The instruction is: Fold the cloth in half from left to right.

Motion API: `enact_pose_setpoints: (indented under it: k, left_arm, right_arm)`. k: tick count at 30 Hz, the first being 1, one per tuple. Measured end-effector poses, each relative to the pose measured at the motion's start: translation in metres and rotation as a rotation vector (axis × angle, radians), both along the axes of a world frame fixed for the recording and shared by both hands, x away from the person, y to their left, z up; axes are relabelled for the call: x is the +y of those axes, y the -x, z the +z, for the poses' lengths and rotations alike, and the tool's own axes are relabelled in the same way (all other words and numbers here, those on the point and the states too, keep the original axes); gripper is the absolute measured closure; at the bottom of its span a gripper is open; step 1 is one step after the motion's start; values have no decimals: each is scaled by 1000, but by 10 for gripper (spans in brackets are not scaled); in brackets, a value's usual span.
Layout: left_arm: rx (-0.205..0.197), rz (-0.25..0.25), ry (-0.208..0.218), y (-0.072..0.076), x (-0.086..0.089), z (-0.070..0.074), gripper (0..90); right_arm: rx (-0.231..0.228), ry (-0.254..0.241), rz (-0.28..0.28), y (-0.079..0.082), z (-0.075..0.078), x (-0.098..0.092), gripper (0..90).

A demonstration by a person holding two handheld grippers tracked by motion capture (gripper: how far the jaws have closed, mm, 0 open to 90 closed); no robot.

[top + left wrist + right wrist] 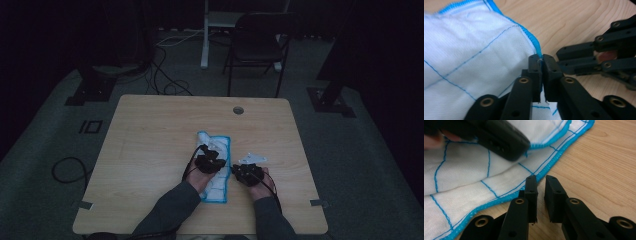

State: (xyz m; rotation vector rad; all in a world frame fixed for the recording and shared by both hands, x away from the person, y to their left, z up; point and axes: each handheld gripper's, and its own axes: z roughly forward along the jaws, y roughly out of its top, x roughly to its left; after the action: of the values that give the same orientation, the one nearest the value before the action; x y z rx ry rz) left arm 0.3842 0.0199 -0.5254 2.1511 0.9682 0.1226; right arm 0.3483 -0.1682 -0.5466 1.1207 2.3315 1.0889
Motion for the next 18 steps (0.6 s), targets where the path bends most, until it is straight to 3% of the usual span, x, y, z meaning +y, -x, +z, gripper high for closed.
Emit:
enact_pose_setpoints:
  k: [4, 11, 15, 18]
  left_arm:
    - [-13, -15, 40, 4, 4, 7, 701]
    - [-59, 3, 87, 13, 25, 30, 684]
    - [-79, 21, 75, 18, 42, 36, 685]
    - [-72, 45, 73, 23, 56, 33, 683]
  right_arm:
    - [3, 0, -3, 0, 0, -1, 803]
    - [0, -1, -7, 0, 0, -3, 798]
    - [-1, 0, -6, 0, 0, -2, 796]
    - [1, -1, -9, 0, 0, -3, 794]
